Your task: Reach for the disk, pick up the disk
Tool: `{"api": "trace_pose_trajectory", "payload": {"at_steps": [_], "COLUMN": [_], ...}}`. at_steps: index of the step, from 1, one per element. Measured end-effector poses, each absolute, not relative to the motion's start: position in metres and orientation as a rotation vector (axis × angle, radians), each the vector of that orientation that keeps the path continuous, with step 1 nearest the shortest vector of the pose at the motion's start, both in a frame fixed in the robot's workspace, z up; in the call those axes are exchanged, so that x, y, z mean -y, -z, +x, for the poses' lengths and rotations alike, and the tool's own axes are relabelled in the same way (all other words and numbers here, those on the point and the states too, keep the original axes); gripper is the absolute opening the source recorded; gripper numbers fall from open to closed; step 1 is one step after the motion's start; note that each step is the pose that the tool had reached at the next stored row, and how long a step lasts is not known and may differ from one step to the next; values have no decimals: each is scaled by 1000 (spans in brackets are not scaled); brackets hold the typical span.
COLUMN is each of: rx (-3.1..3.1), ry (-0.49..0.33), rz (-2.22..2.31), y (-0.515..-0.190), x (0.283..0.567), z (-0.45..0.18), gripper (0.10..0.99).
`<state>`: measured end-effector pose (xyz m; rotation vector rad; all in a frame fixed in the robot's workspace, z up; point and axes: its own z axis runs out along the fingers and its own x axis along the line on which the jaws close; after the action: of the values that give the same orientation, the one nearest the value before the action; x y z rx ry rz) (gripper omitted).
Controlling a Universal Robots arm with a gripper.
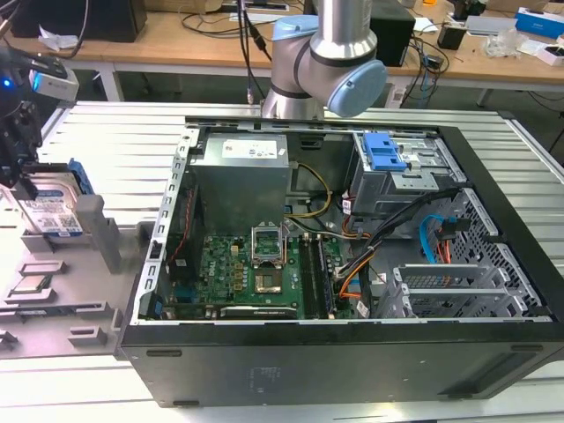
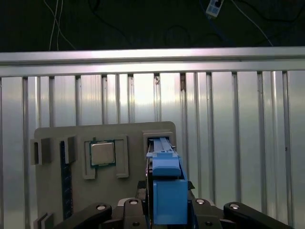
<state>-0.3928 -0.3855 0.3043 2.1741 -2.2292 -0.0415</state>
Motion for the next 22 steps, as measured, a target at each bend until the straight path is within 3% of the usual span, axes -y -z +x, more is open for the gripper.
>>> {"api": "trace_pose_trajectory", "payload": {"at_steps": [22], "rx": [2229], "ry": [42], "rz": [2174], "y": [-356], "x": [384], "z": [-392], "gripper": [365]}}
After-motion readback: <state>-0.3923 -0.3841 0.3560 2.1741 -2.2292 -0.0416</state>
